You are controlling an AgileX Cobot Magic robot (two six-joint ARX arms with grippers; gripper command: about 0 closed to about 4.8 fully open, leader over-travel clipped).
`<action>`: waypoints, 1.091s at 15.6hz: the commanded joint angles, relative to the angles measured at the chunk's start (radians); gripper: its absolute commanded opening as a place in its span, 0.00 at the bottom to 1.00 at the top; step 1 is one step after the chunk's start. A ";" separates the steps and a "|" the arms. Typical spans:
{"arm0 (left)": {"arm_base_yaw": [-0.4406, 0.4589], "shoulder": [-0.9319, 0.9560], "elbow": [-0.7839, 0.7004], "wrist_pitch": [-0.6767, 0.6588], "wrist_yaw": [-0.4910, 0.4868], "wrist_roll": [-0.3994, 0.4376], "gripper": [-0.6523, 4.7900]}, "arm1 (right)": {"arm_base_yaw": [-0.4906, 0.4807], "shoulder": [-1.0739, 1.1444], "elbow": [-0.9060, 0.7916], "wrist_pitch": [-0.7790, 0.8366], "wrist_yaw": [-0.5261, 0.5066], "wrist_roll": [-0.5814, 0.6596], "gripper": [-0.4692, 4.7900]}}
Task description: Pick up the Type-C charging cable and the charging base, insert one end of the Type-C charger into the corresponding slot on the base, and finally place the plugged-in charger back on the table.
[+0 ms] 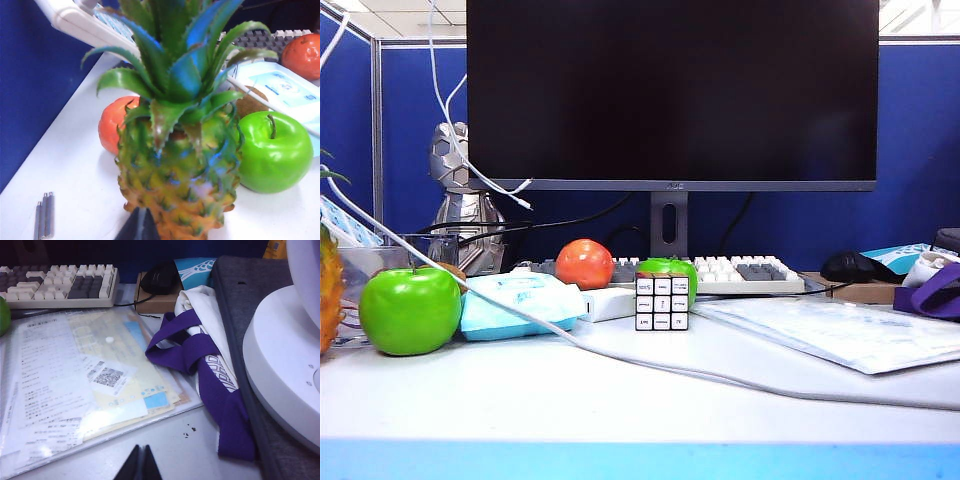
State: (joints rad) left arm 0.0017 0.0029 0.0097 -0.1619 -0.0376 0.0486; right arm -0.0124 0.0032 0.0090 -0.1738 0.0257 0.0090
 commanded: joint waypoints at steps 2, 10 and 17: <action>0.000 -0.002 -0.001 -0.014 -0.003 -0.004 0.11 | 0.000 -0.002 -0.007 0.009 0.046 -0.002 0.09; 0.000 -0.002 0.021 0.081 -0.038 -0.129 0.11 | 0.001 -0.002 0.094 0.081 0.098 0.045 0.09; 0.000 0.037 0.198 0.090 -0.083 -0.160 0.11 | 0.001 0.182 0.393 0.127 0.123 0.045 0.09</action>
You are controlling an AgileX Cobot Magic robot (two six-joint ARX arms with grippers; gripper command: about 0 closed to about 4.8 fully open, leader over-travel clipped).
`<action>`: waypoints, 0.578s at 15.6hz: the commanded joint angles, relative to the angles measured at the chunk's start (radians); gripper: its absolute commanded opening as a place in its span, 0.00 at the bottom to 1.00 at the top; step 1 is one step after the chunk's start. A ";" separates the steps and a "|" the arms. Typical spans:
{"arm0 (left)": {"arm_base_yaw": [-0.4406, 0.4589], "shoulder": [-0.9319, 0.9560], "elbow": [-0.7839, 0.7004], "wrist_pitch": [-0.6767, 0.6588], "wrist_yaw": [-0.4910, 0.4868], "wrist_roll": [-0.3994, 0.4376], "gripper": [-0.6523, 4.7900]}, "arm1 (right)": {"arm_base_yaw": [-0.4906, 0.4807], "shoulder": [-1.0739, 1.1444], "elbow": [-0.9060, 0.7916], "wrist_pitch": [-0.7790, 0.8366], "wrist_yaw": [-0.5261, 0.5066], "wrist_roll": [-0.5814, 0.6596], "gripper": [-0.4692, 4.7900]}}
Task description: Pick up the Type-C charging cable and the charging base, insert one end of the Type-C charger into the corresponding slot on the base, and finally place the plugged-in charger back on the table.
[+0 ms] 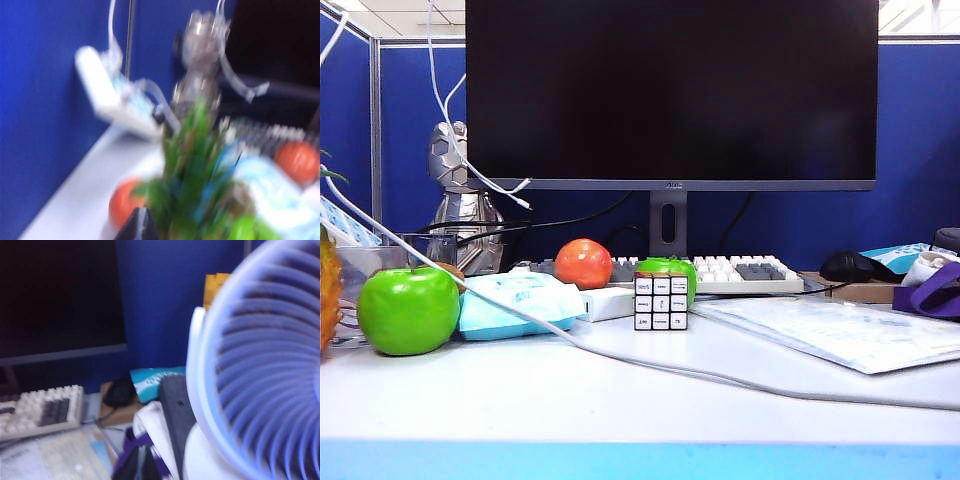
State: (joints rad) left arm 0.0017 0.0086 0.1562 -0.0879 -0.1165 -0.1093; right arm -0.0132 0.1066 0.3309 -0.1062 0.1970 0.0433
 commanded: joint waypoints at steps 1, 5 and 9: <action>0.000 0.060 0.080 0.016 -0.004 0.002 0.11 | 0.002 0.140 0.116 0.081 -0.069 0.010 0.09; 0.000 0.302 0.242 0.015 -0.012 0.004 0.11 | 0.002 0.389 0.326 0.093 -0.180 0.014 0.09; -0.002 0.706 0.558 -0.015 0.073 0.051 0.11 | 0.004 0.656 0.543 0.124 -0.344 0.017 0.09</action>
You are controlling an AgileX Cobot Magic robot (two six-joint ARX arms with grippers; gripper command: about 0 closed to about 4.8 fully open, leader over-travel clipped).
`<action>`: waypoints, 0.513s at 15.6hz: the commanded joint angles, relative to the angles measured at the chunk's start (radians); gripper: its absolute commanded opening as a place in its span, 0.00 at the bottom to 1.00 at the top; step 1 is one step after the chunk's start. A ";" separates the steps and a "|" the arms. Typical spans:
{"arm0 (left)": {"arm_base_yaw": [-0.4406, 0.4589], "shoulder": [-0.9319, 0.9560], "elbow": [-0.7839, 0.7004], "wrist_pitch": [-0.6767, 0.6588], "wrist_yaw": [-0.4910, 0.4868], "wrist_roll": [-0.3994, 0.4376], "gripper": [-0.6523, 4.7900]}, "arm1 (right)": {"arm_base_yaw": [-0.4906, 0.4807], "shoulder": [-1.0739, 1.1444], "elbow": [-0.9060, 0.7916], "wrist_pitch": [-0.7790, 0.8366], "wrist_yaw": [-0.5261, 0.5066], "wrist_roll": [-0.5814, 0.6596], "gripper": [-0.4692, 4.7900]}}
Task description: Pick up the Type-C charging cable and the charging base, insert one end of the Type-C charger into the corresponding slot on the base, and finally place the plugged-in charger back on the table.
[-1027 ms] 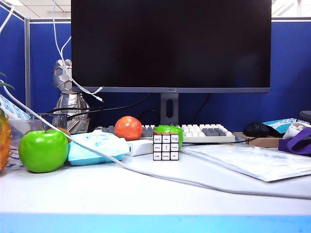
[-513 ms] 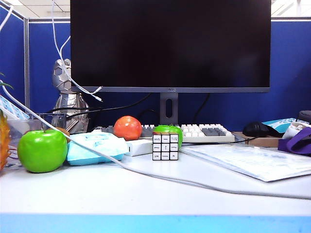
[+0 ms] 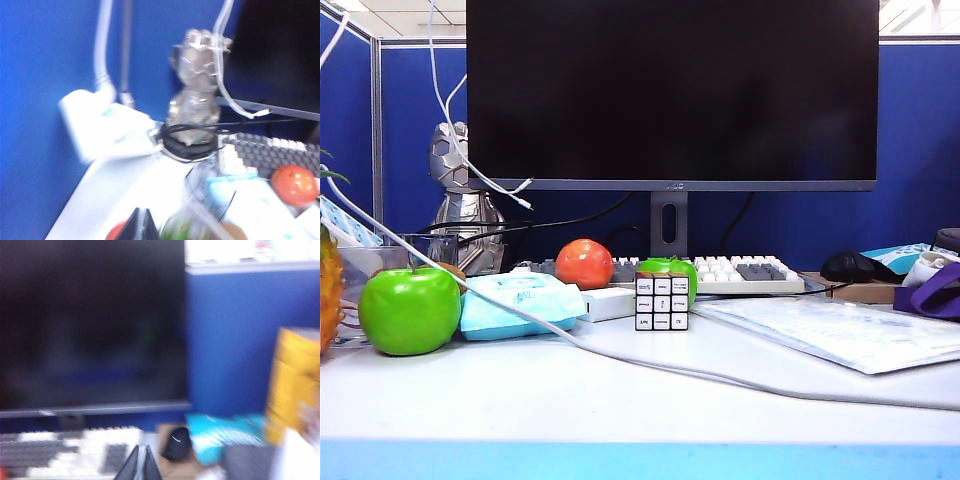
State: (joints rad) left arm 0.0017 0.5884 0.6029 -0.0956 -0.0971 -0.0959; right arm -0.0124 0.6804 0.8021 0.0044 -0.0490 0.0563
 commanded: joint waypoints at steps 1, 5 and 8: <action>-0.002 0.202 0.188 -0.023 0.070 0.049 0.11 | 0.012 0.127 0.113 0.010 -0.128 0.003 0.09; -0.020 0.494 0.523 -0.150 0.129 0.100 0.11 | 0.128 0.306 0.290 -0.069 -0.136 0.001 0.09; -0.098 0.644 0.714 -0.198 0.218 0.222 0.11 | 0.206 0.388 0.351 -0.086 -0.215 -0.028 0.09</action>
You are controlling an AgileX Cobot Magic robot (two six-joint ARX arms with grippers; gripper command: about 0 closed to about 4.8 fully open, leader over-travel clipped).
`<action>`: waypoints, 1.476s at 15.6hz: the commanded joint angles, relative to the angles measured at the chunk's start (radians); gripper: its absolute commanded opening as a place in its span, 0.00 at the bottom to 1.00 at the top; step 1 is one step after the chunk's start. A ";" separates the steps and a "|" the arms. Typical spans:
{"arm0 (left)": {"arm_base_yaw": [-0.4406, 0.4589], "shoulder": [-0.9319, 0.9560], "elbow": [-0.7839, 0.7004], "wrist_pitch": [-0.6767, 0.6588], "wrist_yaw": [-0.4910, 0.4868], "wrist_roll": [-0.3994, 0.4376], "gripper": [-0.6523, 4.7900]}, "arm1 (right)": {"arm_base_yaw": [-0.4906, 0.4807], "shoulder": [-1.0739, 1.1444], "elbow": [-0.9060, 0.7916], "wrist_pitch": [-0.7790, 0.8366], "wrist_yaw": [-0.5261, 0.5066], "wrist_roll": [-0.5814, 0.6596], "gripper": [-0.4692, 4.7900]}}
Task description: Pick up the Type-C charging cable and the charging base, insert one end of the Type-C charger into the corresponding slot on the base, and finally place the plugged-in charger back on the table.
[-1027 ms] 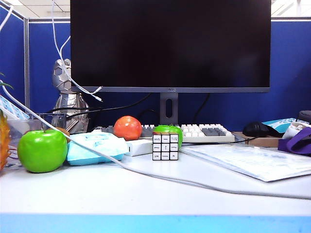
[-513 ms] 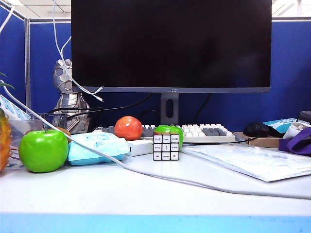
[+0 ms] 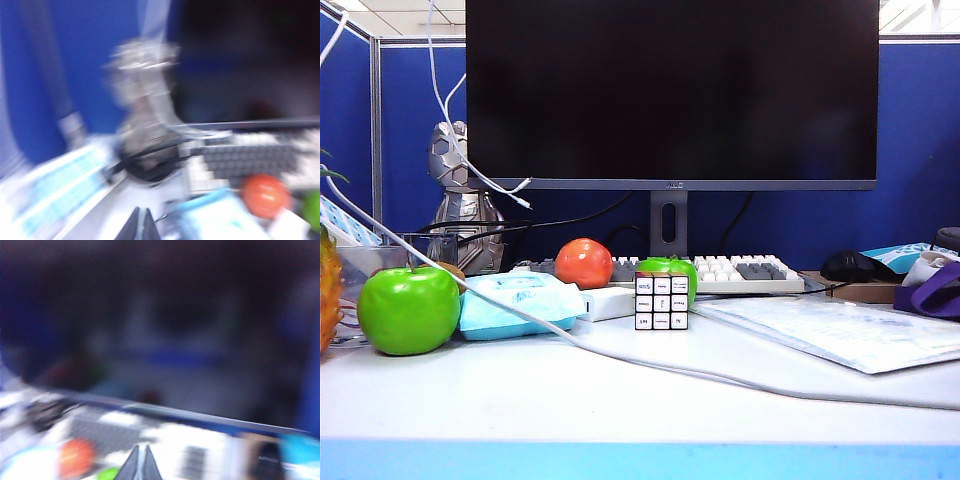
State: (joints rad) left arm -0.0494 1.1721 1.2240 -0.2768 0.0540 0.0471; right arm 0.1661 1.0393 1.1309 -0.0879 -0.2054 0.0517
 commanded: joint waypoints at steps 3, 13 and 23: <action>-0.126 0.192 0.268 -0.119 0.131 0.131 0.11 | 0.080 0.068 0.023 0.009 -0.157 -0.029 0.09; -0.318 0.617 0.517 -0.355 0.198 0.247 0.11 | 0.100 0.074 0.024 -0.031 -0.198 -0.029 0.09; -0.424 0.941 0.521 -0.183 0.038 0.350 0.96 | 0.099 0.080 0.024 -0.150 -0.243 -0.031 0.09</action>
State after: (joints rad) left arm -0.4725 2.1139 1.7382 -0.4820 0.1150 0.3901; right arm 0.2649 1.1202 1.1500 -0.2382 -0.4454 0.0250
